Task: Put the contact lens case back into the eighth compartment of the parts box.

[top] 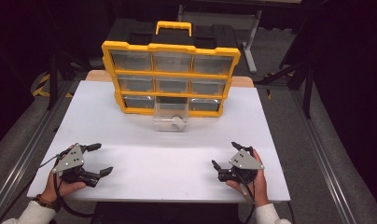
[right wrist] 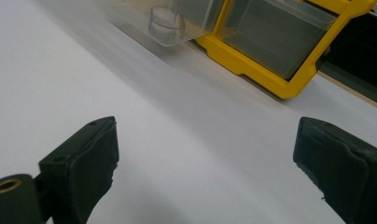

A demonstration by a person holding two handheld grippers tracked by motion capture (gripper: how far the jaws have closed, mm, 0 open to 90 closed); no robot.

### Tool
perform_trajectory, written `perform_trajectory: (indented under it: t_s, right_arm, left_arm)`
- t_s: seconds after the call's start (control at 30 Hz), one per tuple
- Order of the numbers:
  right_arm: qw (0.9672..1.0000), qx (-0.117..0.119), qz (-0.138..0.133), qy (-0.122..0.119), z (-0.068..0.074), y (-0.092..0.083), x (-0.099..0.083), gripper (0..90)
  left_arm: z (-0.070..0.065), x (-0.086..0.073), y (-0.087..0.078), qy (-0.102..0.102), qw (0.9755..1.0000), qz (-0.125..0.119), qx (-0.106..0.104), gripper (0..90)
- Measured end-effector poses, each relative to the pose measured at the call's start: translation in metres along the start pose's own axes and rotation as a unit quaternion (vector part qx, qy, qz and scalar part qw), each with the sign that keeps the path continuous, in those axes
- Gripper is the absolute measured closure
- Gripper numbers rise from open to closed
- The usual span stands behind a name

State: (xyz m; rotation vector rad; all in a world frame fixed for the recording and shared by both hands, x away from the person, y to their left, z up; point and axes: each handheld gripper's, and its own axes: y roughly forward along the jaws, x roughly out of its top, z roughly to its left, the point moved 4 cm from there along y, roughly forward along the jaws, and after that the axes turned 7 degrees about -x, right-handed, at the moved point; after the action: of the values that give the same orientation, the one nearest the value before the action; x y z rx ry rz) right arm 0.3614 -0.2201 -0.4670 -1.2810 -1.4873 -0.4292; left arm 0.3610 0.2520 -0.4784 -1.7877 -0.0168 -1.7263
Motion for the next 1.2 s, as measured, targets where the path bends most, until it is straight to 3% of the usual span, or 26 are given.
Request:
perform_trajectory:
  t_s: [0.63,1.2]
  right_arm:
    - [0.9999,-0.008,-0.003,-0.01,-0.0013,-0.0004,0.0014,9.4]
    - [0.9998,-0.018,-0.007,0.003,-0.0086,0.0013,0.0018,9.3]
  left_arm:
    - [0.001,-0.0011,0.0017,-0.002,1.0,0.006,-0.002,8.0]
    - [0.0011,-0.0024,0.0009,-0.003,1.0,0.006,0.001,8.3]
